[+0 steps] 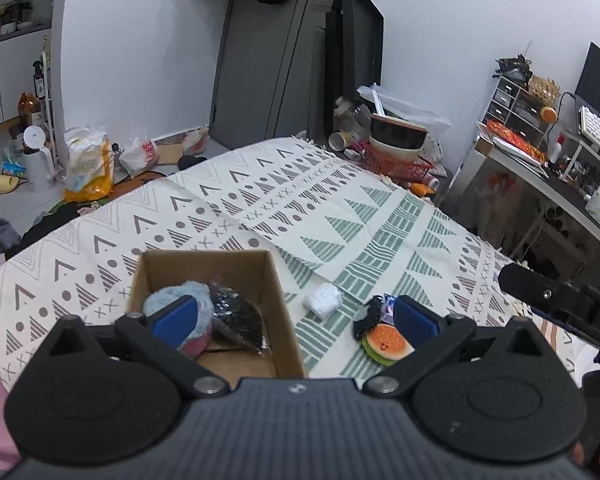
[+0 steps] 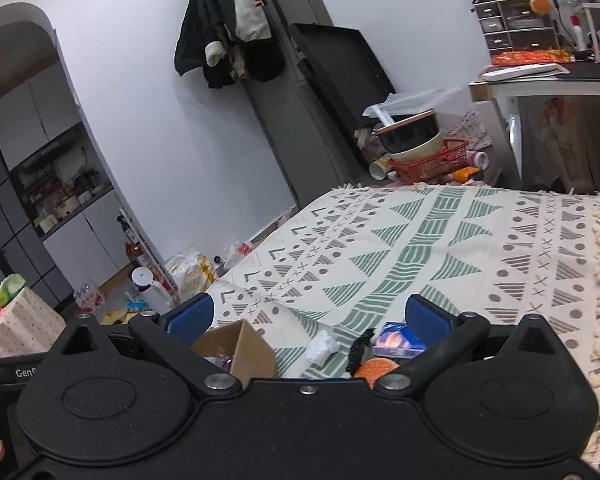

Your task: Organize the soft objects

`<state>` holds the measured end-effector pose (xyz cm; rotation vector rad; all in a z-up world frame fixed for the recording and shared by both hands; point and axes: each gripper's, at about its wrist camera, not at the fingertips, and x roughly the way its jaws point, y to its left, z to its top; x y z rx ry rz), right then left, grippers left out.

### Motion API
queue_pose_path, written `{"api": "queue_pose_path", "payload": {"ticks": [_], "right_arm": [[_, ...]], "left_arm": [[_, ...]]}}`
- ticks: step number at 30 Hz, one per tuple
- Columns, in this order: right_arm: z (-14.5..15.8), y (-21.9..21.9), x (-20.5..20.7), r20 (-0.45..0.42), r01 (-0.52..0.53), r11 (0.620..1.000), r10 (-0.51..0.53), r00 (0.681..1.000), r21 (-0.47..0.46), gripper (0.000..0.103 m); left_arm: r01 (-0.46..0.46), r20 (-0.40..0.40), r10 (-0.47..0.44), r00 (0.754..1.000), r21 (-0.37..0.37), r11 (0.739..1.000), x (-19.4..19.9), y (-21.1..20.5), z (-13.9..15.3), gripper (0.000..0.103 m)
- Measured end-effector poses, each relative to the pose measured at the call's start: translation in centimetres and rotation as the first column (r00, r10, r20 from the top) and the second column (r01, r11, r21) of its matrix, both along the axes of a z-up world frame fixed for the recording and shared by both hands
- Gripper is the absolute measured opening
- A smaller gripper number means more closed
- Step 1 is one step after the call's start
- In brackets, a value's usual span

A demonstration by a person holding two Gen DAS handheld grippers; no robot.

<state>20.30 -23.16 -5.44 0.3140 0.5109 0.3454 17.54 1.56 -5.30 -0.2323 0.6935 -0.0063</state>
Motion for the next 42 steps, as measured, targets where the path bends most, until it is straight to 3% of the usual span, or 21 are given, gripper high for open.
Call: {"api": "queue_pose_path", "payload": {"ticks": [4,8,14,25,28,33,37,42], "right_arm": [[0.3,-0.8,0.2,-0.008,-0.008,0.997,0.008,1.000,-0.081,0.103],[0.7,-2.0,0.5,-0.015,-0.028,0.997,0.027,1.000,-0.076,0.103],[0.9,-3.0,1.3,-0.021,-0.017,0.997,0.015,1.000,-0.082,0.103],[-1.7,-4.7,1.7,-0.053,0.022,0.995,-0.027,0.998,-0.094,0.103],[-2.2,-4.9,1.8,-0.051,0.036,0.993,-0.042,0.998,-0.110,0.103],[-3.9,-5.0,2.9,-0.132,0.022,0.985,-0.045,0.990,-0.171,0.103],[-5.5,-6.6,3.9,-0.240,0.024,0.996,-0.043,0.970,-0.083,0.103],[-6.7,-7.4,4.8,-0.293,0.021,1.000,-0.021,0.956,-0.005,0.099]], "left_arm": [[0.007,-0.020,-0.006,1.000,0.017,1.000,-0.1,-1.3,-0.2,0.103],[0.015,-0.032,-0.013,0.999,0.068,0.998,0.0,-2.8,-0.1,0.103],[0.024,-0.051,-0.020,0.998,0.081,0.996,0.3,-4.4,-0.1,0.103],[-0.002,-0.086,0.015,0.996,0.158,0.987,1.3,-6.4,-1.0,0.103],[0.010,-0.100,0.005,0.995,0.149,0.989,1.8,-6.9,-1.5,0.103],[0.008,-0.120,0.012,0.993,0.161,0.987,2.8,-7.9,-2.6,0.103],[0.027,-0.147,-0.005,0.989,0.150,0.988,4.1,-8.7,-3.6,0.102],[0.041,-0.156,-0.019,0.988,0.136,0.990,5.5,-9.9,-4.3,0.096]]}}
